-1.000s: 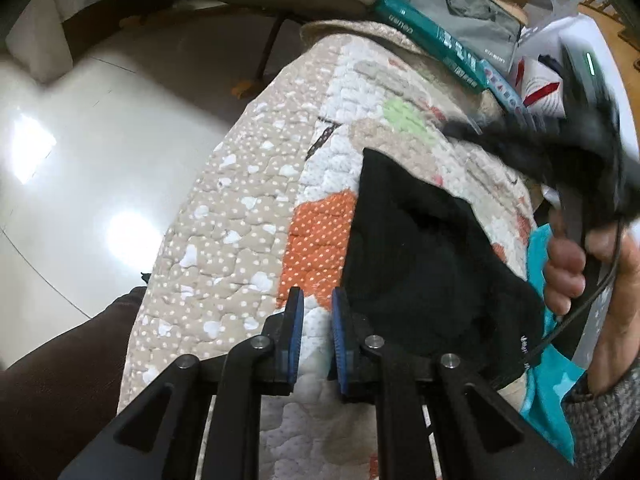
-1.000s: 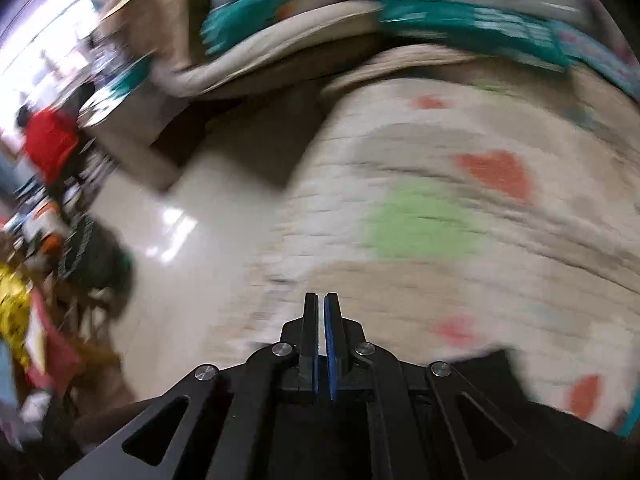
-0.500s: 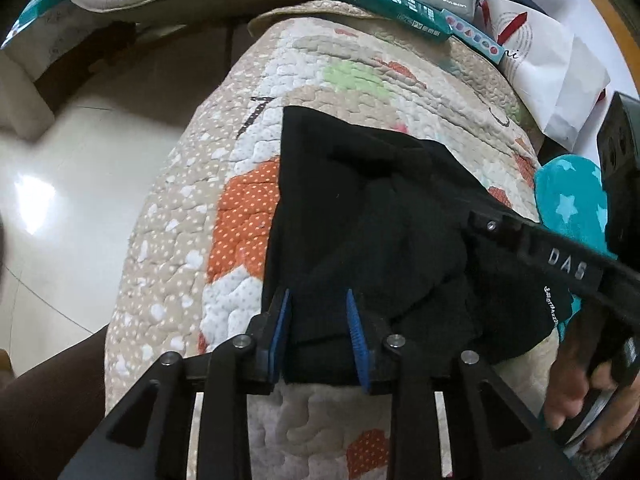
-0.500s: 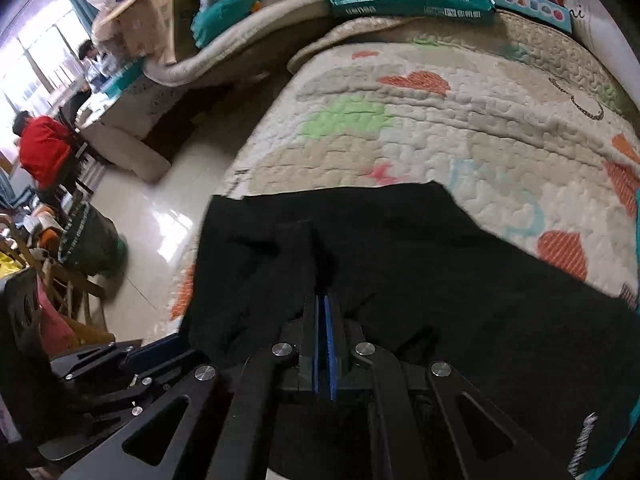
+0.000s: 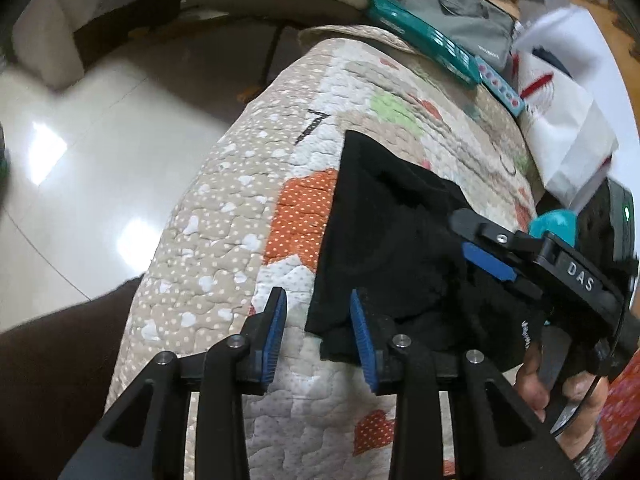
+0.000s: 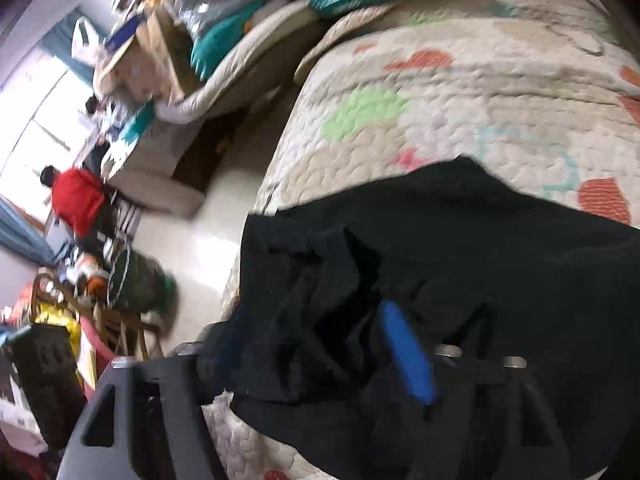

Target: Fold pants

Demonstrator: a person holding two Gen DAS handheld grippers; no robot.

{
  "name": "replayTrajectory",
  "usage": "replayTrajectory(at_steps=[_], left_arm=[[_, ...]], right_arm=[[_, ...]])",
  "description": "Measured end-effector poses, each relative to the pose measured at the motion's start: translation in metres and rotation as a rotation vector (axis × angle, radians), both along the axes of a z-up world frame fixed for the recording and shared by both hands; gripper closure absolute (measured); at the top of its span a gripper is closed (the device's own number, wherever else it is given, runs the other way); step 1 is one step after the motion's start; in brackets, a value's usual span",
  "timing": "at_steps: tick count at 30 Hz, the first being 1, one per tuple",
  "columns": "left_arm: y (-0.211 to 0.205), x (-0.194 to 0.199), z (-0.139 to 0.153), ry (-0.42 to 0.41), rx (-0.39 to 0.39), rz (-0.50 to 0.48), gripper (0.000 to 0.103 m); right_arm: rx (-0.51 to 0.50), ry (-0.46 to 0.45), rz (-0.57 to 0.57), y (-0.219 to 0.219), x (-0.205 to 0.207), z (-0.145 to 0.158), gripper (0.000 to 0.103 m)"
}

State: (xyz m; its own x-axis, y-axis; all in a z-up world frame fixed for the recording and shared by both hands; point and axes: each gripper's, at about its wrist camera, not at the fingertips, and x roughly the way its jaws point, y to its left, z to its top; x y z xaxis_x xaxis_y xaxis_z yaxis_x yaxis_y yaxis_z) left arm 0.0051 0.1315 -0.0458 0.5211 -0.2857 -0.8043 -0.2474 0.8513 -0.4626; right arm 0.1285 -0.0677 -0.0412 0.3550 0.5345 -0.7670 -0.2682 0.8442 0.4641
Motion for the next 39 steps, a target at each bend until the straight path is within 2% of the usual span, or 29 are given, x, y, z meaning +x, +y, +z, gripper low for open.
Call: replayTrajectory(at_steps=[1,6,7,8,9,14,18,22,25,26,29,32,33,36,39], left_arm=[[0.002,-0.001,-0.001,0.003,-0.008,0.007,0.071],[0.004,-0.006,-0.001,0.001,-0.008,0.016,0.071],[0.005,-0.007,-0.001,0.001,-0.007,0.018,0.071],[0.006,-0.008,-0.001,-0.001,-0.008,0.02,0.071],[0.007,-0.009,0.0,-0.002,-0.01,0.022,0.07],[0.01,-0.009,-0.003,0.003,-0.033,0.024,0.068],[0.003,-0.006,-0.003,0.006,-0.032,-0.002,0.068],[-0.009,-0.001,-0.003,0.012,-0.017,-0.039,0.068],[-0.026,0.007,-0.001,0.008,0.023,-0.089,0.068],[-0.032,0.011,0.001,0.003,0.046,-0.106,0.067],[-0.049,0.025,-0.002,0.005,0.133,-0.148,0.062],[-0.054,0.033,-0.019,0.063,0.172,-0.156,0.062],[-0.054,0.033,-0.02,0.059,0.173,-0.152,0.062],[-0.056,0.034,-0.019,0.062,0.196,-0.144,0.062],[-0.057,0.035,-0.018,0.084,0.2,-0.124,0.062]], right_arm=[[-0.009,0.002,0.019,0.004,0.0,0.0,0.03],[-0.137,0.014,0.078,0.03,0.003,-0.015,0.064],[-0.166,0.026,0.082,0.034,0.004,-0.02,0.072],[-0.17,0.035,0.08,0.034,0.003,-0.023,0.091],[-0.159,0.043,0.073,0.033,0.003,-0.023,0.094],[-0.131,0.017,0.019,0.012,-0.008,-0.003,0.097],[-0.095,0.04,-0.048,-0.016,-0.017,0.004,0.097],[-0.087,0.097,-0.105,-0.042,-0.026,-0.008,0.097],[-0.112,0.105,-0.122,-0.047,-0.034,-0.018,0.096],[-0.113,0.104,-0.133,-0.049,-0.035,-0.019,0.093],[-0.098,0.107,-0.188,-0.061,-0.037,-0.013,0.074],[-0.091,0.042,-0.234,-0.073,-0.039,0.004,0.074],[-0.075,0.018,-0.243,-0.075,-0.04,0.012,0.074],[0.058,-0.034,-0.219,-0.071,-0.033,0.031,0.073],[0.201,-0.004,-0.142,-0.052,-0.013,0.03,0.073]])
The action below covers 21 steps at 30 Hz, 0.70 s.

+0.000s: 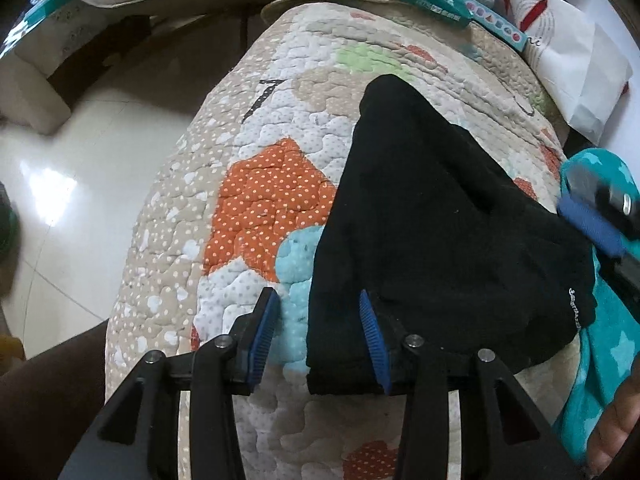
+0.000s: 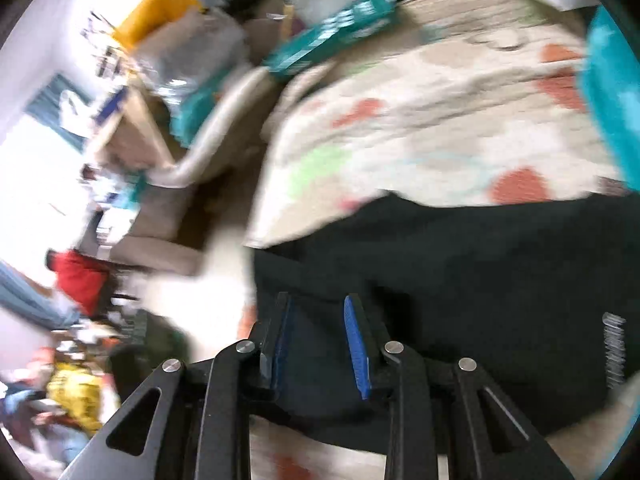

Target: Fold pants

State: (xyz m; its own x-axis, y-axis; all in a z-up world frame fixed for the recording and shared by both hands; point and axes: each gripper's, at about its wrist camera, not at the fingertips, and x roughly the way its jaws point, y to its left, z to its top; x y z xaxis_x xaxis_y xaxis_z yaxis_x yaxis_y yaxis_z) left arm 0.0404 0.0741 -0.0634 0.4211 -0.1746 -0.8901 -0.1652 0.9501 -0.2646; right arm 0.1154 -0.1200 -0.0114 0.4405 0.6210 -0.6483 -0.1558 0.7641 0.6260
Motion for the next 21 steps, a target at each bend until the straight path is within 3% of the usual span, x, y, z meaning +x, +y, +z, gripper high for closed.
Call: replayTrajectory(at_steps=[3,5,6,8,11,13,16,19,21], left_arm=[[0.003,-0.009,0.012,0.009,-0.027,0.023,0.062],[0.003,-0.023,0.027,-0.015,0.009,0.028,0.062],[0.004,-0.03,0.034,-0.027,0.03,0.031,0.062],[0.007,-0.043,0.05,-0.056,0.067,0.042,0.062],[0.006,-0.042,0.058,-0.069,0.067,0.052,0.061],[0.002,-0.033,0.054,-0.068,0.039,0.047,0.061],[-0.012,-0.016,0.033,-0.058,-0.043,-0.003,0.061],[-0.019,-0.002,0.006,-0.021,-0.069,-0.039,0.061],[-0.017,0.001,0.005,-0.051,-0.089,-0.032,0.056]], right_arm=[[0.076,0.114,0.087,0.023,0.02,-0.032,0.074],[-0.065,0.193,0.028,0.023,0.027,-0.063,0.074],[-0.066,0.201,0.014,0.018,0.026,-0.072,0.078],[-0.008,0.19,0.002,0.009,0.022,-0.075,0.08],[-0.009,0.148,-0.003,0.002,0.015,-0.054,0.072],[0.004,0.085,0.039,0.004,0.016,-0.031,0.071],[0.092,0.068,0.109,0.017,0.032,-0.018,0.067],[0.132,0.158,0.216,0.048,0.062,-0.04,0.059],[0.039,0.201,0.247,0.068,0.089,-0.059,0.06]])
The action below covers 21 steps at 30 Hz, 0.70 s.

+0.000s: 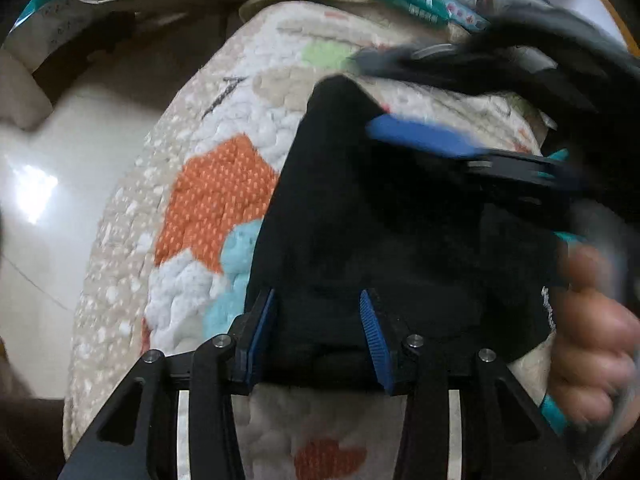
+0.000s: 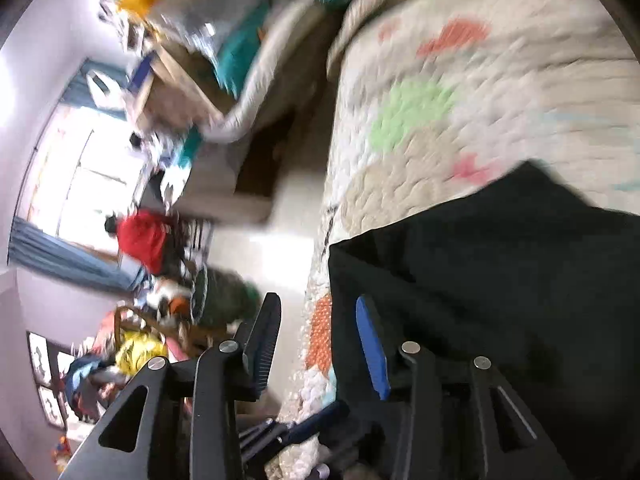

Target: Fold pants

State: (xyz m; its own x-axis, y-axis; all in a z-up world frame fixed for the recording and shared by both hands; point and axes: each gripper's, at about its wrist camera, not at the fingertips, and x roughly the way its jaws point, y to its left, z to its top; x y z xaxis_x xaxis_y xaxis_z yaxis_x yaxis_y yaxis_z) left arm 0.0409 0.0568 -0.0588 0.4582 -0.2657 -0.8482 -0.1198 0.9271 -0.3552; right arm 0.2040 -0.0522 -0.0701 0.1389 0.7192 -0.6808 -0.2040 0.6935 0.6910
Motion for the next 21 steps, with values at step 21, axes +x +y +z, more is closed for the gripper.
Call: replayTrajectory(at_steps=[21], left_arm=[[-0.035,0.005,0.012,-0.059,0.169,0.023,0.037]], right_arm=[[0.001,-0.13,-0.604,-0.239,-0.083,0.064,0.051]])
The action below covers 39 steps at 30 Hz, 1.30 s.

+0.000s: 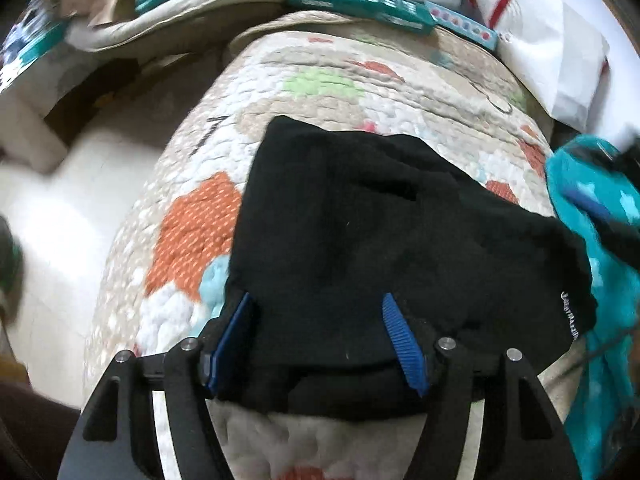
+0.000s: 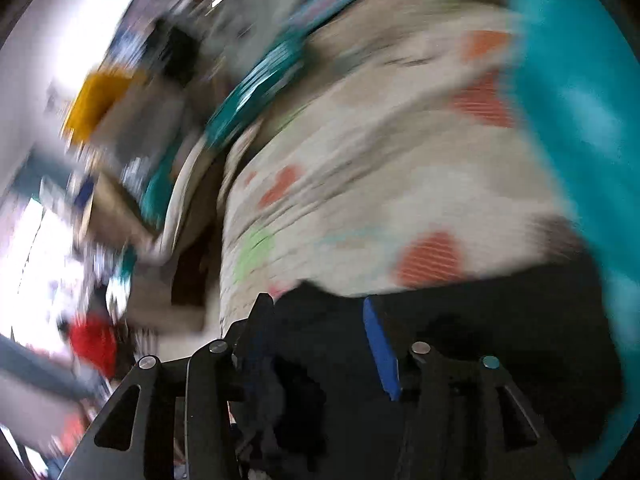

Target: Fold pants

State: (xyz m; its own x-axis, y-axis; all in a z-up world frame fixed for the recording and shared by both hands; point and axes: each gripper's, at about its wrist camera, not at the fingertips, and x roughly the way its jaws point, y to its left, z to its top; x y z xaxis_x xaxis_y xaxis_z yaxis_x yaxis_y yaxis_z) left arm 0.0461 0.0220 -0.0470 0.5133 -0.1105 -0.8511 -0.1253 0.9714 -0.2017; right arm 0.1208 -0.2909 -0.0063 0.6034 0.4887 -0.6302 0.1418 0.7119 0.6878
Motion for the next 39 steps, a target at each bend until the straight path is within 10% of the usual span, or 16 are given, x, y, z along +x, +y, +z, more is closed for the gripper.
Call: replayTrajectory(at_steps=[4,8,12,26,33,39], left_arm=[[-0.011,-0.008,0.043,-0.007,-0.098,-0.019,0.037],[-0.051,-0.014,0.096,-0.111,0.018,-0.14,0.037],[-0.091,0.008,0.119,-0.127,0.023,-0.275,0.036],[-0.245,0.124,0.045,0.055,-0.157,-0.738,0.036],[-0.291,0.15,0.017,0.138,-0.109,-0.888,0.036],[-0.324,0.159,-0.005,0.176,-0.028,-1.008,0.034]], right_arm=[[0.06,-0.054,-0.136,-0.059,-0.053,0.018,0.046],[0.229,-0.026,-0.17,-0.075,-0.074,0.006,0.046],[0.12,-0.03,-0.164,-0.068,-0.079,0.012,0.046],[-0.295,0.021,-0.213,-0.022,-0.124,-0.007,0.046],[-0.189,0.107,-0.173,-0.027,-0.114,-0.033,0.046],[-0.319,0.246,-0.236,-0.034,-0.104,-0.053,0.047]])
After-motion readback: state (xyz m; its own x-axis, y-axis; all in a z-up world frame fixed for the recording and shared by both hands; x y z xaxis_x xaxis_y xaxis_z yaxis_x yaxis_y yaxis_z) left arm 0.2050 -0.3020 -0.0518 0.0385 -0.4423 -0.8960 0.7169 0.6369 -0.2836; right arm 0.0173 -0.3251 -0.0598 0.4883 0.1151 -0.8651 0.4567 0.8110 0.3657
